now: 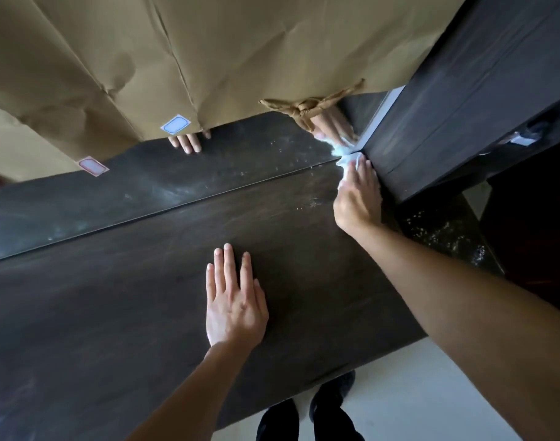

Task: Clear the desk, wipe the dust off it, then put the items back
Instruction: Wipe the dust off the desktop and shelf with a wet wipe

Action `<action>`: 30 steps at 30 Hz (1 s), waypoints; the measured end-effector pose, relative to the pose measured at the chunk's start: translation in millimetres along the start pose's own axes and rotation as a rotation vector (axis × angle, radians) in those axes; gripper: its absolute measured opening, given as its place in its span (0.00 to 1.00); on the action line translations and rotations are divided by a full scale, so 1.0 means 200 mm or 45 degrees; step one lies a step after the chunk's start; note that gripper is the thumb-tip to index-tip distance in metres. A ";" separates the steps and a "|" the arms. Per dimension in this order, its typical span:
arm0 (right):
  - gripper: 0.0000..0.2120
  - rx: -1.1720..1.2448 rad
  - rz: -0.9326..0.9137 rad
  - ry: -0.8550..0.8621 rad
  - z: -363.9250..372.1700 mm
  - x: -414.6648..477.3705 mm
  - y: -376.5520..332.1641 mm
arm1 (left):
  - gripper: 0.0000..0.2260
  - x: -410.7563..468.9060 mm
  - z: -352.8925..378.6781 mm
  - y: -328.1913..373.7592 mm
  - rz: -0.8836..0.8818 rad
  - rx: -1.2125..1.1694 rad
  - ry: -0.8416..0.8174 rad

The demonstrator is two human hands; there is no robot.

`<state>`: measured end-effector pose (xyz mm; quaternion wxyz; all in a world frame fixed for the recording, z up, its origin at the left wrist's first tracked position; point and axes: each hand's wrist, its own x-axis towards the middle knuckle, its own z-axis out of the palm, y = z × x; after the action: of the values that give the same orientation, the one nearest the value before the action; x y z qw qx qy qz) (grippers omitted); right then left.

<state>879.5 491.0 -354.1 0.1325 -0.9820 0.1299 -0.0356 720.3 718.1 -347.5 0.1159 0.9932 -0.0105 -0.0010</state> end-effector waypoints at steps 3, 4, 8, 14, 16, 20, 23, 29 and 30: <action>0.26 0.147 0.253 0.010 0.05 -0.02 -0.31 | 0.22 0.00 0.01 0.00 0.010 0.001 0.015; 0.26 0.150 0.178 -0.008 0.08 -0.06 -0.37 | 0.22 0.01 0.01 0.00 0.010 -0.007 0.014; 0.27 0.118 -0.559 -0.134 0.03 -0.24 -0.25 | 0.22 0.01 -0.01 0.00 0.009 -0.016 0.005; 0.26 0.093 -0.063 -0.072 0.02 -0.08 -0.29 | 0.22 0.01 0.00 0.00 0.017 -0.005 -0.020; 0.25 0.130 -0.292 -0.143 0.04 -0.16 -0.33 | 0.22 0.01 0.00 0.00 0.012 -0.015 -0.007; 0.27 0.107 -0.608 -0.214 -0.08 -0.05 -0.01 | 0.22 0.01 0.00 0.00 0.031 -0.027 0.009; 0.29 0.002 -0.324 -0.277 -0.15 0.09 0.12 | 0.22 0.01 0.01 0.00 0.034 -0.025 0.029; 0.28 0.111 -0.212 -0.116 -0.08 -0.20 0.08 | 0.22 0.01 0.00 0.00 0.033 -0.035 0.029; 0.26 0.120 -0.295 -0.112 -0.08 -0.22 0.15 | 0.22 0.01 0.00 0.00 0.030 -0.032 0.023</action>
<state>827.1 470.9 -348.2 0.1790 -0.9837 0.0077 -0.0136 722.1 718.3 -347.5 0.1283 0.9915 -0.0210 0.0092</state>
